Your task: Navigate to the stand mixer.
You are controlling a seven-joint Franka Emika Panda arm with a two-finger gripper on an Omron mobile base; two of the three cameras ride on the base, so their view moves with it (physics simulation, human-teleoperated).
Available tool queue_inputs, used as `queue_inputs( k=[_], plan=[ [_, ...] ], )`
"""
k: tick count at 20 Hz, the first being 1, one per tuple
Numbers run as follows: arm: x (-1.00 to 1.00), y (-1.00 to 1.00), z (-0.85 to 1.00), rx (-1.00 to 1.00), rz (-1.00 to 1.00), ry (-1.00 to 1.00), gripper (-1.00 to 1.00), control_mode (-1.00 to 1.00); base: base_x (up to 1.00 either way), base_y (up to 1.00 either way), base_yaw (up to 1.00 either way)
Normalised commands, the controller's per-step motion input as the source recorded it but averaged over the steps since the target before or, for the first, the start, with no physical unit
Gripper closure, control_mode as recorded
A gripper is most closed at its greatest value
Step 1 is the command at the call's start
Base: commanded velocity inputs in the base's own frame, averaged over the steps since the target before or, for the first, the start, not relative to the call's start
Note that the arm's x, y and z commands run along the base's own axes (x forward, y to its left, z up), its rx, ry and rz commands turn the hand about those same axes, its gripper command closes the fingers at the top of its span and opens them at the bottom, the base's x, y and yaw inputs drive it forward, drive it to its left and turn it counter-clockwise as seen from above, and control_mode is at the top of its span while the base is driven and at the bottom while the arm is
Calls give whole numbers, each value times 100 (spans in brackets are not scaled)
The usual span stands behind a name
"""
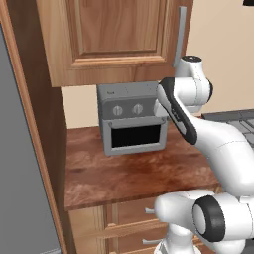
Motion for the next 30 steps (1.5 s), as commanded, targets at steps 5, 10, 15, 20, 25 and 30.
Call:
queue_inputs(
  k=[5,10,15,20,25,30],
  plan=[
    [0,0,0,0,0,0,-100,100,0,0,0],
    [0,0,0,0,0,0,-100,100,-10,0,0],
    [0,0,0,0,0,0,-100,100,-89,-16,-35],
    [0,0,0,0,0,0,-100,100,-20,2,-90],
    [0,0,0,0,0,0,-100,100,0,5,-99],
    [0,0,0,0,0,0,-100,100,0,0,-93]
  ],
)
